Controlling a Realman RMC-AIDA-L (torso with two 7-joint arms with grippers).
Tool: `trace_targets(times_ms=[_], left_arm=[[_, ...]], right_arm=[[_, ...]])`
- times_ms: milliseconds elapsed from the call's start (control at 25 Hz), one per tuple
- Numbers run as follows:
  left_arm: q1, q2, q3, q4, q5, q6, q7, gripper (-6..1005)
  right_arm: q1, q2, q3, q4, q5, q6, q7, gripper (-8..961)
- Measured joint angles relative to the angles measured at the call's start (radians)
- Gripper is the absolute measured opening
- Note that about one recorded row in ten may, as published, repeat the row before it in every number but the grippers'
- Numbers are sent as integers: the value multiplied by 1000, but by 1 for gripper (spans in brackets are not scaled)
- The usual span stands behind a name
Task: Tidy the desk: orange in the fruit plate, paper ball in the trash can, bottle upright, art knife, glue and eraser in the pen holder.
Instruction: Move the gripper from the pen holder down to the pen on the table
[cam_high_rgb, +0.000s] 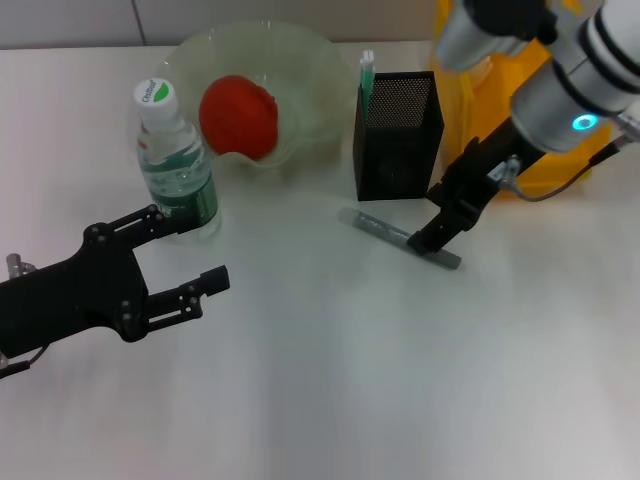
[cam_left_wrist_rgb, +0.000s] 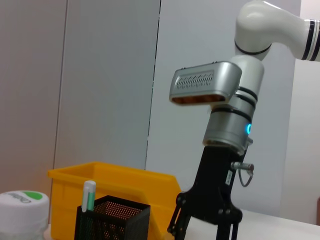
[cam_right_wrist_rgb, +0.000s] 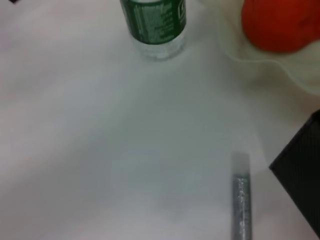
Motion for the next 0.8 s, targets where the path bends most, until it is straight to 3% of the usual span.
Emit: trace_targets(times_ms=[400,600,800], left_arm=[[-1,0,0,0,-2,-4,1,769],[-1,0,0,0,-2,-4,1,769],[1,0,0,0,-2,-4,1,768]], right_arm=[[57,9,-57,185,15,164,-14,747],[60,10,-133,215,63,217,-15,746],[59,10,-142,218,73,225,-15,746]])
